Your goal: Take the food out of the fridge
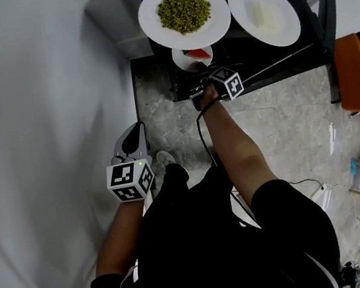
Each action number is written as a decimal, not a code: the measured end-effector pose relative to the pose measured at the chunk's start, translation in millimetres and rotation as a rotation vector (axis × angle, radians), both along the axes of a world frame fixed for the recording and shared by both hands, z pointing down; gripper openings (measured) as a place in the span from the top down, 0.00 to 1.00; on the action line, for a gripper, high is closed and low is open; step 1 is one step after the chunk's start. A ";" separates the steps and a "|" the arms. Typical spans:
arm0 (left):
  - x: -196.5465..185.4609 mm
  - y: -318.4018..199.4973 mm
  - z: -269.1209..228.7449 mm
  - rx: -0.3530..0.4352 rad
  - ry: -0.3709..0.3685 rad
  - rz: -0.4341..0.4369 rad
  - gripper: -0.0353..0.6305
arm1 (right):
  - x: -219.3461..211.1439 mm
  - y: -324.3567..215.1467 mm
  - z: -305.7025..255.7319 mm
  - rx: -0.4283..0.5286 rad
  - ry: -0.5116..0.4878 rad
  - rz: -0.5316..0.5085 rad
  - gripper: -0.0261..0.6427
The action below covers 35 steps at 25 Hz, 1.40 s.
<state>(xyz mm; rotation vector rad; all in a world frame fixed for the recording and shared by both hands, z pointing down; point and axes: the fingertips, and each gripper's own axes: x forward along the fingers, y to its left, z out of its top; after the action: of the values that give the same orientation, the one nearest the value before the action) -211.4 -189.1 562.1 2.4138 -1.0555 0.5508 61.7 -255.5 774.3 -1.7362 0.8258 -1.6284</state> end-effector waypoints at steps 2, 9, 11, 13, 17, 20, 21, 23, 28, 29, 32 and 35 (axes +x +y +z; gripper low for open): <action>2.1 3.9 1.9 -0.003 -0.002 0.011 0.95 | -2.0 4.9 3.2 -0.005 -0.013 -0.013 0.55; 6.2 11.6 1.2 0.001 -0.002 0.033 0.95 | -5.6 12.1 -2.6 0.046 -0.026 -0.032 0.62; 4.2 13.3 1.9 -0.002 -0.003 0.030 0.95 | -6.6 7.5 -9.0 0.066 -0.017 -0.057 0.73; 2.5 15.1 3.2 -0.007 -0.004 0.027 0.95 | -6.5 1.7 -15.5 0.070 -0.006 -0.083 0.84; 0.7 19.3 6.4 -0.020 -0.006 0.026 0.95 | -8.1 -1.5 -20.0 0.067 -0.033 -0.090 0.90; 0.9 20.1 3.9 -0.016 -0.004 0.029 0.95 | -10.4 1.6 -21.5 0.080 -0.073 -0.084 0.91; 0.7 19.7 2.9 -0.014 -0.003 0.028 0.95 | -11.6 2.8 -22.2 0.091 -0.083 -0.081 0.92; -0.1 19.2 1.3 -0.014 0.002 0.024 0.95 | -13.9 4.9 -25.3 0.134 -0.095 -0.074 0.92; 0.6 18.8 -0.9 -0.011 0.012 0.022 0.95 | -12.4 1.8 -41.6 0.245 -0.089 -0.064 0.94; 1.5 19.3 -1.5 -0.009 0.014 0.022 0.95 | -12.4 1.6 -43.9 0.252 -0.085 -0.071 0.94; 5.5 21.0 -4.9 0.000 0.020 0.030 0.95 | -13.8 6.7 -47.1 0.260 -0.076 -0.092 0.95; 10.8 20.8 -12.5 0.019 0.031 0.043 0.95 | -16.9 17.7 -48.2 0.274 -0.080 -0.100 0.95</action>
<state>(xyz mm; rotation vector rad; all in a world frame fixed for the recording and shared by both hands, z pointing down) -200.5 -168.3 549.7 2.4586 -1.0032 0.5181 44.8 -237.8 726.2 -1.4512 1.0574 -1.5553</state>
